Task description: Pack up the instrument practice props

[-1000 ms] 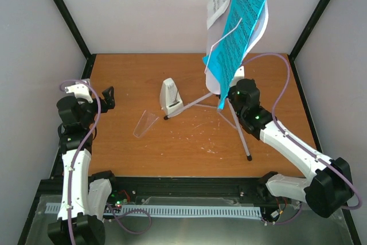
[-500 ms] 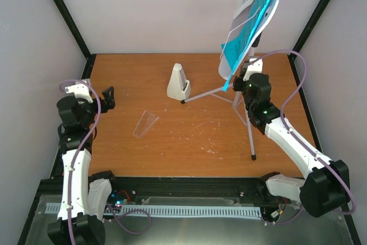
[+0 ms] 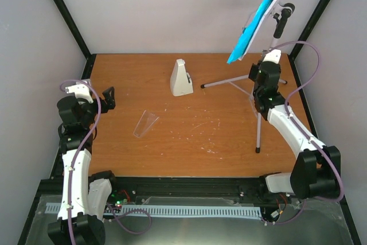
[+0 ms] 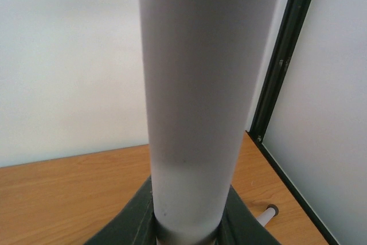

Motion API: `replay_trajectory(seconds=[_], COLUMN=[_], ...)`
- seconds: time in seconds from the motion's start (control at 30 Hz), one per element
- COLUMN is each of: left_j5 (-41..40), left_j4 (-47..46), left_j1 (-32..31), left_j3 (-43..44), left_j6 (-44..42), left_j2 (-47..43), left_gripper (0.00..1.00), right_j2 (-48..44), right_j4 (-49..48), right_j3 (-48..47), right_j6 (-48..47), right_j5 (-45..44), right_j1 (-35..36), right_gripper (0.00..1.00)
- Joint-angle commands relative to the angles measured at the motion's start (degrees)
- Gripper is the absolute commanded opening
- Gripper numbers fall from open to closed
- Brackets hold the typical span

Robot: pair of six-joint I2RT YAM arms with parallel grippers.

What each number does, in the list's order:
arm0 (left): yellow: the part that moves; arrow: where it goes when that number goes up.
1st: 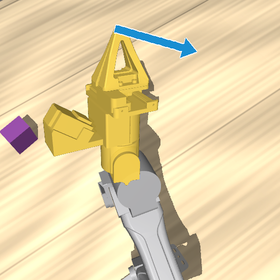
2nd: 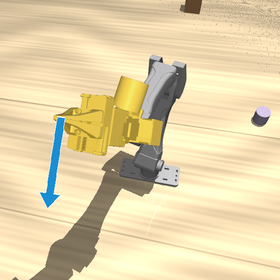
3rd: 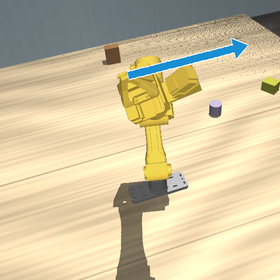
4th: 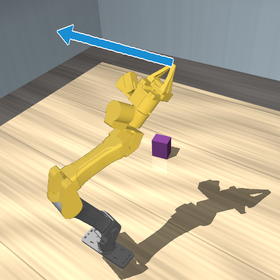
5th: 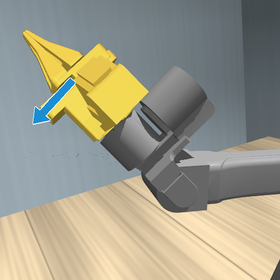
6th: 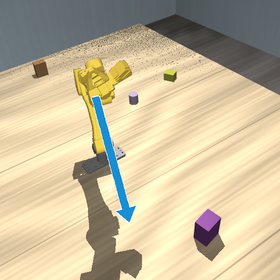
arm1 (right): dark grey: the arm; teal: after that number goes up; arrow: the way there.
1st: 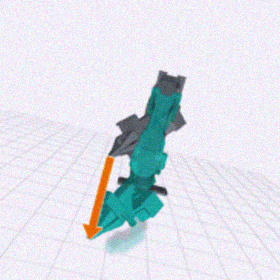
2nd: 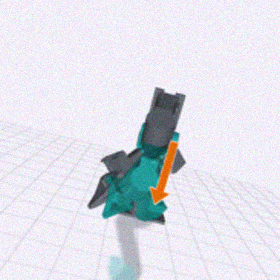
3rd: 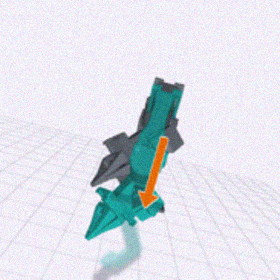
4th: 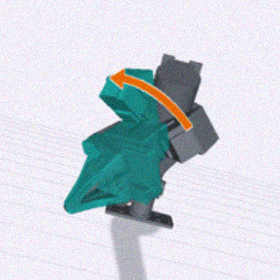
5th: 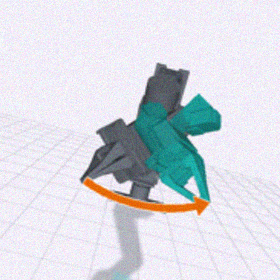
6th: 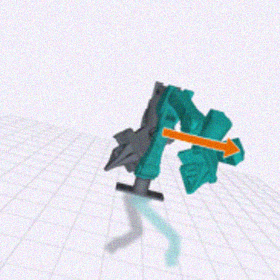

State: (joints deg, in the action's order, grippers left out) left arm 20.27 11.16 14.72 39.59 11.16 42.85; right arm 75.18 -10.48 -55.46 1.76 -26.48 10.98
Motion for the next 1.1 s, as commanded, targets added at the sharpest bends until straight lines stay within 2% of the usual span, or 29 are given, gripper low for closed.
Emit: replay_trajectory(seconds=[0.0, 0.27, 0.6, 0.63, 0.7, 0.77, 0.83, 0.87, 0.9, 1.0, 1.07], left_j5=[0.8, 0.6, 0.7, 0.8, 1.2, 2.6, 4.2, 5.0, 5.5, 6.5, 10.0], left_j4=[-1.5, -1.5, -1.5, -1.5, -1.5, -1.5, -1.5, -1.5, -1.5, -1.5, -0.7], left_j1=[0.0, 0.0, 0.0, 0.0, 0.0, 0.0, 0.0, 0.0, 0.0, 0.1, 0.0], left_j3=[0.1, -0.2, -0.1, -0.1, 0.0, 0.0, 0.0, 0.1, 0.2, 0.7, 2.5], left_j6=[-0.8, -0.2, 0.7, 0.7, 0.8, 0.5, 0.1, 0.0, 0.0, 1.4, 5.6], left_j2=[-0.2, 0.1, 0.5, 0.7, 1.0, 1.3, 1.8, 2.3, 2.6, 4.1, 5.4], left_gripper=[0.99, 0.99, 0.99, 0.99, 0.99, 0.99, 0.99, 0.99, 1.0, 0.99, 0.99], right_j2=[4.7, 11.5, 12.1, 11.3, 9.5, 7.2, 4.7, 2.7, 1.6, -4.0, -7.5], right_j4=[-0.5, -2.2, -3.8, -3.7, -3.4, -2.0, 0.5, 1.5, 2.5, 5.2, 8.2], right_j3=[-1.8, -6.6, -5.1, -4.6, -3.6, -2.6, -1.9, -0.9, 0.0, 2.6, 3.9], right_j6=[-3.6, -0.3, 3.1, 3.1, 2.9, 2.0, 2.6, 3.1, 3.2, 4.6, 7.1], right_j5=[-8.1, -6.1, -4.9, -4.6, -2.6, 1.7, 4.2, 4.6, 4.7, 4.9, 4.8], right_j1=[-1.1, -1.1, -1.1, -1.1, -1.1, -1.1, -1.1, -1.1, -1.1, -1.1, -1.1], right_gripper=[0.03, 0.03, 0.04, 0.07, 0.29, 0.7, 0.91, 0.98, 1.0, 1.0, 1.0])
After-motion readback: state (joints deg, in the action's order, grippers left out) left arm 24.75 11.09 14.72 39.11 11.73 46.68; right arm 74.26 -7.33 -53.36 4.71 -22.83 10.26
